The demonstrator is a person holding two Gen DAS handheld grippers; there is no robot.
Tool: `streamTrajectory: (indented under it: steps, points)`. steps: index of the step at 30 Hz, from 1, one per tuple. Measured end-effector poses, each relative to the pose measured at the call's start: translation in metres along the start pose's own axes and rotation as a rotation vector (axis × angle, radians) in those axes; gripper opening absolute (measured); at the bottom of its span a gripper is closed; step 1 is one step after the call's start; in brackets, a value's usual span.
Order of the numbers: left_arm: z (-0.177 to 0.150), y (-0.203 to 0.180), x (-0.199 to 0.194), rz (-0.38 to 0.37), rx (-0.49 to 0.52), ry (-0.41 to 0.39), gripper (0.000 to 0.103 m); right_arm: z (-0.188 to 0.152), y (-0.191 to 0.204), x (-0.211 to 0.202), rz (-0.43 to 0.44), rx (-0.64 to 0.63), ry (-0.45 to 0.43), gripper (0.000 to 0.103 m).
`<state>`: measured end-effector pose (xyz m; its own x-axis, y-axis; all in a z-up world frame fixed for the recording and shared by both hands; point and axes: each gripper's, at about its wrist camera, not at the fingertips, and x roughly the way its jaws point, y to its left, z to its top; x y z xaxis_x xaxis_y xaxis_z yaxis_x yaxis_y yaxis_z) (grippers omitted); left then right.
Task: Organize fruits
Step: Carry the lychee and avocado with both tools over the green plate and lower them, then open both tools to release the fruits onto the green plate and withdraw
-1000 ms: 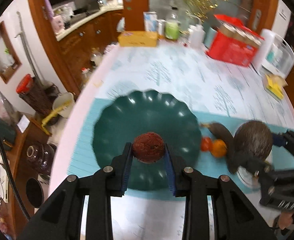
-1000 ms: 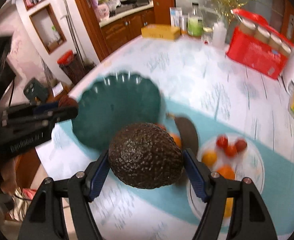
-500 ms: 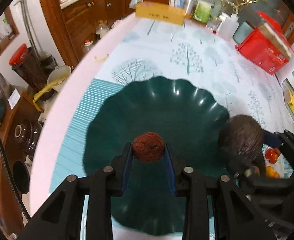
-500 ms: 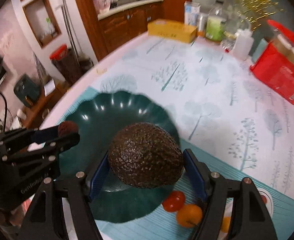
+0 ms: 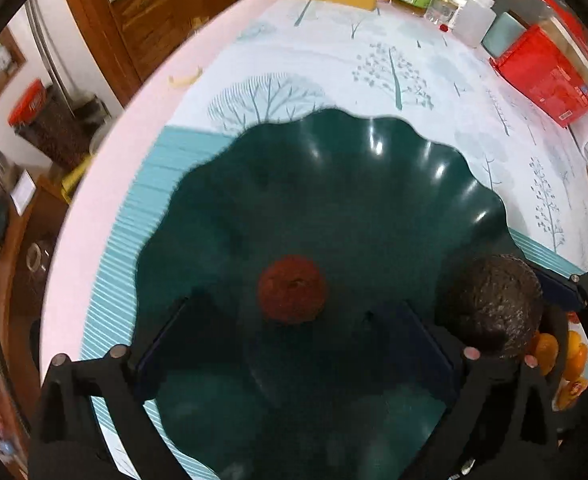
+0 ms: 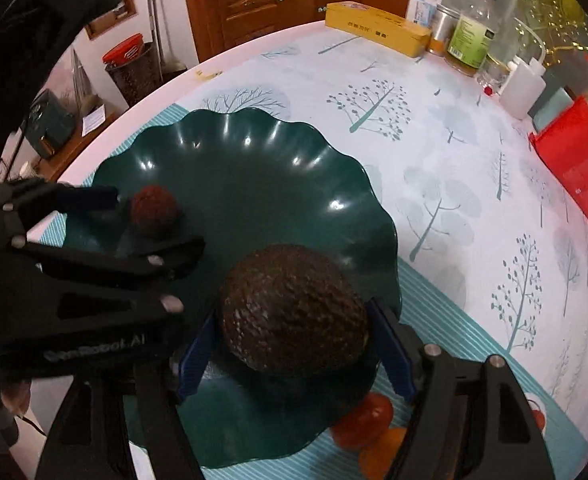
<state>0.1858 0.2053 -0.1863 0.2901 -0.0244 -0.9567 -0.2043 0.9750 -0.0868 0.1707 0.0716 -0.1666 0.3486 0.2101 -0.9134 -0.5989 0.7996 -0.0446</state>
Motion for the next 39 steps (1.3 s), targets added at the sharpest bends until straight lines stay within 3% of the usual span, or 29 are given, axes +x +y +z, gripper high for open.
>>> streamTrajectory:
  steps: [9, 15, 27, 39]
  points:
    - [-0.007, -0.004, -0.014, 0.055, 0.039, -0.022, 0.102, -0.005, 0.016, -0.025, -0.030, -0.083, -0.042, 0.076]
    - [-0.004, 0.002, -0.012, 0.056, 0.010, 0.001, 0.102, 0.001, 0.023, -0.021, -0.049, -0.121, -0.013, 0.079]
    - [0.001, -0.004, -0.035, 0.095, 0.004, -0.046, 0.102, 0.018, 0.014, -0.029, 0.005, -0.156, 0.026, 0.080]
    - [-0.006, -0.018, -0.094, 0.119, 0.050, -0.105, 0.102, 0.015, 0.015, -0.080, 0.011, -0.162, -0.026, 0.079]
